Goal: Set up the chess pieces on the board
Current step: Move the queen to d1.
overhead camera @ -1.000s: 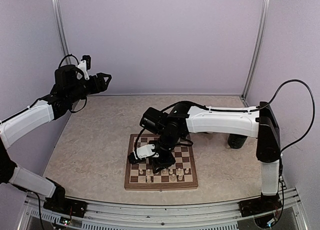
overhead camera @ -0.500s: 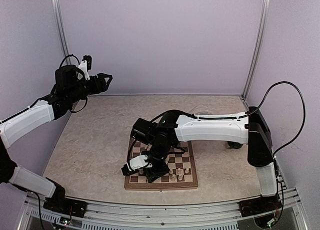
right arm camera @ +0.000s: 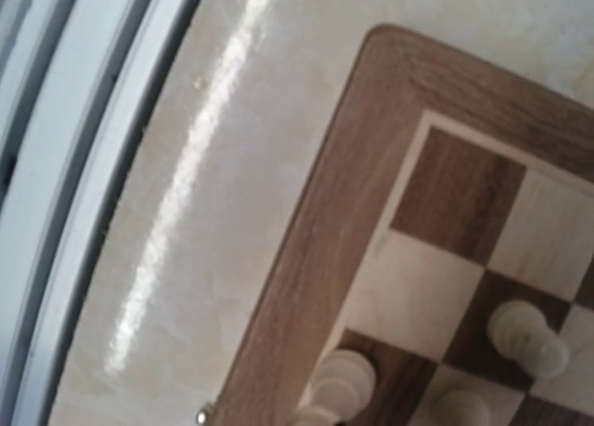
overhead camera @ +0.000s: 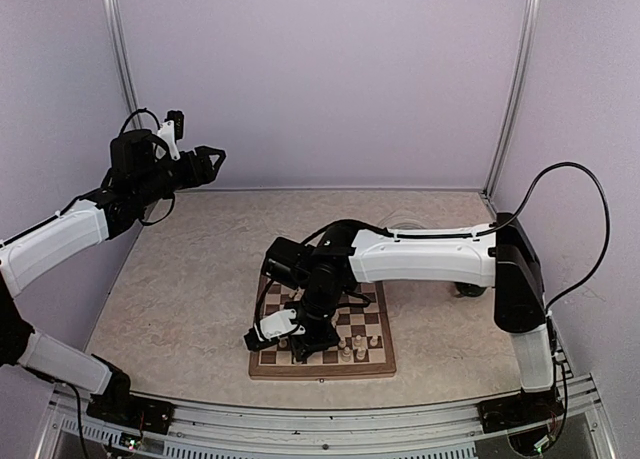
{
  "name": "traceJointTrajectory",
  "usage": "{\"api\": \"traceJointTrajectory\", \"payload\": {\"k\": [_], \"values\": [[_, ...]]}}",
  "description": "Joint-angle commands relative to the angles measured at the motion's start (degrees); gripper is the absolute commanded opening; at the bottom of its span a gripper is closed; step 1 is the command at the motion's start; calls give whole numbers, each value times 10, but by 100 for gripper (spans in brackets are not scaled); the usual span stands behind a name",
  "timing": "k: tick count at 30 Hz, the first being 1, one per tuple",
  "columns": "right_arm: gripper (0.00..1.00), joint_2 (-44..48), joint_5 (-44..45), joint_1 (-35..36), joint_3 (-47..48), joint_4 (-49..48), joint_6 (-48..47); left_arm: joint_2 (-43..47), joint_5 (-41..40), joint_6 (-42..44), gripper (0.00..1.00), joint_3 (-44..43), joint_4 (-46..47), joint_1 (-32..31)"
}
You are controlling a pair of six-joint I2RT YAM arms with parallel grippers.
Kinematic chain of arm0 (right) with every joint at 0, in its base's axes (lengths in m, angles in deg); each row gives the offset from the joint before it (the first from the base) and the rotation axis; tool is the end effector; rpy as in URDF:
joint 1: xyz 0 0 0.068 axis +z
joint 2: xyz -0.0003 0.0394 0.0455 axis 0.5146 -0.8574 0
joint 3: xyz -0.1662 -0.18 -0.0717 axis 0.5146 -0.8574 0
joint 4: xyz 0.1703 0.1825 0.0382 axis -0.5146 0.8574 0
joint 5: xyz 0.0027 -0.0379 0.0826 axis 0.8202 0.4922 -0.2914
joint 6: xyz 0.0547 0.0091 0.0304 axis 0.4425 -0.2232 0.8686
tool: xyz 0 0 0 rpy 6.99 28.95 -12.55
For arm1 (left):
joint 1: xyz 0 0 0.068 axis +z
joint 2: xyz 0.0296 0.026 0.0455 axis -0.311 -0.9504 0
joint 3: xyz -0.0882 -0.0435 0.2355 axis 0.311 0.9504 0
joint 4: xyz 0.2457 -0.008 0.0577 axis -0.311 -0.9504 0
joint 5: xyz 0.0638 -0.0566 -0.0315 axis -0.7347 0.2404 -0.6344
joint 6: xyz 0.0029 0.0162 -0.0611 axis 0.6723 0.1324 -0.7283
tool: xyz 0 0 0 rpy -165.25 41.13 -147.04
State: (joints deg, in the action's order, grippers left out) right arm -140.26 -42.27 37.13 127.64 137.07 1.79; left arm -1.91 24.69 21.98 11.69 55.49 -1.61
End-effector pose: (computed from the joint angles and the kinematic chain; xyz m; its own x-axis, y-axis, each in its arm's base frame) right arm 0.1450 0.4001 0.1867 0.3041 -0.8800 -0.3648 -0.9321 -0.3539 0.0768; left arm 0.3012 -0.1126 0.3332 -0.2560 -0.2083 -0.9440 0.3615 0.8850 -0.2933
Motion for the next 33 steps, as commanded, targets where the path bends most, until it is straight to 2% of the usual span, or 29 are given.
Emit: {"api": "traceJointTrajectory", "payload": {"k": [1, 9, 20, 26, 33], "values": [[13, 40, 23, 4, -24, 5, -4, 2, 6, -3, 77, -16, 1, -4], [13, 72, 37, 0, -78, -6, -7, -2, 4, -2, 77, -16, 0, -6], [14, 63, 32, -7, -78, -13, -6, -5, 3, -1, 77, -16, -1, -9], [25, 57, 41, -11, -80, -17, -3, -5, 3, 0, 77, -16, -1, -9], [28, 57, 43, -12, -80, -19, -3, -4, 4, -1, 77, -17, -1, -9]]}}
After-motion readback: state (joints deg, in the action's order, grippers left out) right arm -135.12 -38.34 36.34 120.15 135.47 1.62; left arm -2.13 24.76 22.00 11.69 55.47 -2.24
